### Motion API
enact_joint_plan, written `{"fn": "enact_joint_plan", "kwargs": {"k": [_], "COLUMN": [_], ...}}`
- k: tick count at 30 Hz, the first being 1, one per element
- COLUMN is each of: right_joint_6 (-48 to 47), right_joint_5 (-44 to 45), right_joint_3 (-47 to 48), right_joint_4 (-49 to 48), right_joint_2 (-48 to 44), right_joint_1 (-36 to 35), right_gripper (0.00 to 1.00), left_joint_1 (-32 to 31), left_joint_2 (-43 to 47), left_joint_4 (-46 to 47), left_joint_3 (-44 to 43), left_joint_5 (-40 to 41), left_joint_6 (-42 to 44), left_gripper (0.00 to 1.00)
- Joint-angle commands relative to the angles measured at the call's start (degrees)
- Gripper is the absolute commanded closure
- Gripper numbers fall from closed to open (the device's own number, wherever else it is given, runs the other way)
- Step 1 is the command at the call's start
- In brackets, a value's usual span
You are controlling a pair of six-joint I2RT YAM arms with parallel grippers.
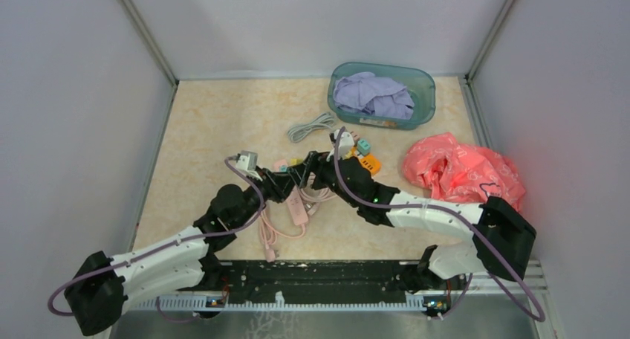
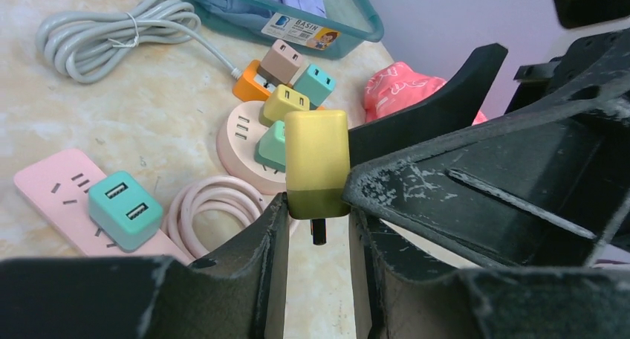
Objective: Insert the plug
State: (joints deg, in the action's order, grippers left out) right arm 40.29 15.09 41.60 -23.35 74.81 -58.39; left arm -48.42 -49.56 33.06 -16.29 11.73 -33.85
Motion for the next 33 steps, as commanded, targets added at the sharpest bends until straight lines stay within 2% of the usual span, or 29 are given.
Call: {"fn": "enact_joint_plan", "kwargs": {"k": [1, 5, 8, 10, 14, 18, 23, 33], "right_joint_6": [-6.86, -16.96, -24.3, -26.44, -32.27, -41.77, -53.51, -61.19], "right_joint_5": [-2.19, -5.05, -8.44, -14.57, -27.41, -35.54, -50.22, -59.21], "right_joint_3": [1.18, 1.42, 3.55, 5.72, 5.9, 5.35, 7.2, 9.41], "right_joint_4": [-1.07, 1.25, 8.42, 15.8, 20.61, 24.76, 33.16, 40.27], "right_joint_2": [-4.56, -8.19, -11.14, -12.63, -16.41, -20.61, -20.41, -17.38], "right_joint_1": [-0.09, 1.34, 2.36, 4.92, 10.64, 13.04, 14.96, 14.92], "right_gripper": [0.23, 0.22, 0.13, 0.11, 0.15, 0.14, 0.14, 0.22], "left_joint_1": [0.64, 1.38, 1.95, 2.18, 2.45, 2.55, 2.55, 2.55], "left_joint_2": [1.5, 2.44, 2.51, 2.39, 2.06, 2.2, 1.9, 1.69], "left_joint_4": [2.8, 1.87, 1.04, 0.39, -2.65, -2.85, -2.56, -2.17], "left_joint_3": [0.21, -0.41, -1.27, -1.9, -3.92, -4.62, -5.57, -6.51], "left_joint_5": [-3.78, -9.49, -14.56, -17.82, -21.94, -30.21, -38.5, -48.99], "left_joint_6": [7.03, 11.36, 14.19, 15.75, 17.84, 19.83, 22.04, 24.53], "left_gripper": [1.0, 1.0, 1.0, 1.0, 1.0, 1.0, 1.0, 1.0]}}
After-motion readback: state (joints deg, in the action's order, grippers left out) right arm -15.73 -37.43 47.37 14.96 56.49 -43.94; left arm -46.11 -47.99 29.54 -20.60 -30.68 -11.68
